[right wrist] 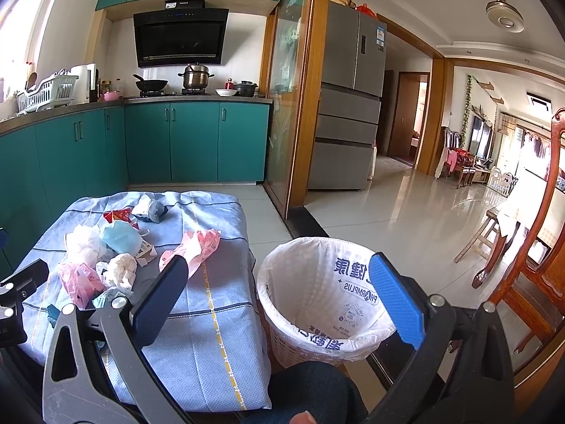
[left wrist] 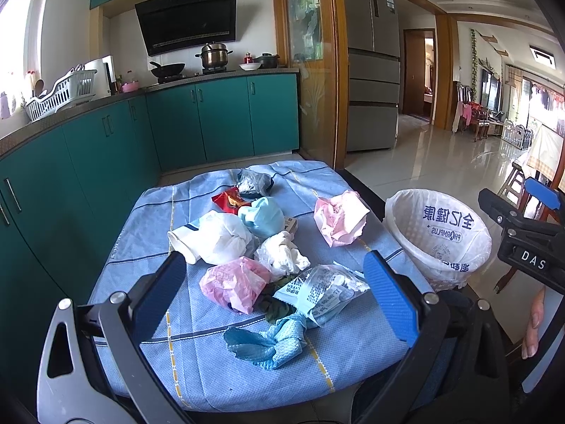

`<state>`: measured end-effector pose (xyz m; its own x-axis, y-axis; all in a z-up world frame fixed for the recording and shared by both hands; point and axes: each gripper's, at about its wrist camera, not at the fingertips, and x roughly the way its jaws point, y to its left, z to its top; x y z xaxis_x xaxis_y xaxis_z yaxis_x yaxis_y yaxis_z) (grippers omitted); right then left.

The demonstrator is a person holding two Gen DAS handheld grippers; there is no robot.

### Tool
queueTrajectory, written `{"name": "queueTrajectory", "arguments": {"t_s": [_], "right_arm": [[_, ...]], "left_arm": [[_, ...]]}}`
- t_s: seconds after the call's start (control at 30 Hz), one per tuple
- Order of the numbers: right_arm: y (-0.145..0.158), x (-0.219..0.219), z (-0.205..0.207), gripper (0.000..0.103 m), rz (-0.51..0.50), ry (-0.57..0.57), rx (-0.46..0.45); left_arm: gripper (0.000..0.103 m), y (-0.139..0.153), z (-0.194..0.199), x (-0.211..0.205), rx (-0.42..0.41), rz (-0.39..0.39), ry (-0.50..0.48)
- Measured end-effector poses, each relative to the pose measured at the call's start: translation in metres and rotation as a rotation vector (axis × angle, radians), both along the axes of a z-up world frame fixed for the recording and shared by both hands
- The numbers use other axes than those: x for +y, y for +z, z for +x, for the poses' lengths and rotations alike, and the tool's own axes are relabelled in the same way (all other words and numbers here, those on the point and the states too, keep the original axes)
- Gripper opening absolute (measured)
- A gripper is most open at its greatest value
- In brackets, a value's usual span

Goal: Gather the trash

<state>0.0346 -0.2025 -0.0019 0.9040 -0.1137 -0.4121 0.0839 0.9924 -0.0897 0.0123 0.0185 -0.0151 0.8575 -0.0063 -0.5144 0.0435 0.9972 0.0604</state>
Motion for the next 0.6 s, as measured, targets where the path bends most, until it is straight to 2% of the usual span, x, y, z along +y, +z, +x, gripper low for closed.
{"name": "queueTrajectory", "arguments": {"t_s": [0.1, 0.2, 0.27, 0.3, 0.33, 0.37, 0.47, 0.6], "right_arm": [[-0.004, -0.002, 0.006, 0.100, 0.025, 0.020, 0.033], [-0.019, 0.002, 0.023, 0.100, 0.064, 0.088, 0.139], [-0.033, 0.010, 0.035, 0.100, 0.058, 0.124, 0.197], [-0.039, 0.016, 0.039, 0.100, 0.049, 0.142, 0.217], [-0.047, 0.024, 0.044, 0.100, 0.039, 0.171, 0.249], [-0.053, 0.030, 0.048, 0.099, 0.037, 0.199, 0.272], [-0.068, 0.056, 0.060, 0.090, 0.067, 0.320, 0.325], [-0.069, 0.096, 0.074, 0.088, 0.141, 0.488, 0.356]], "left_arm": [[0.100, -0.007, 0.007, 0.003, 0.036, 0.022, 0.014], [0.100, -0.017, 0.016, 0.019, 0.076, 0.027, 0.045], [0.096, -0.029, 0.024, 0.046, 0.119, 0.004, 0.111], [0.089, -0.035, 0.027, 0.058, 0.143, 0.001, 0.144], [0.084, -0.039, 0.028, 0.069, 0.162, -0.001, 0.172], [0.083, -0.043, 0.028, 0.079, 0.179, -0.005, 0.197], [0.083, -0.055, 0.024, 0.106, 0.213, -0.027, 0.254], [0.083, -0.070, 0.014, 0.124, 0.253, -0.044, 0.267]]}}
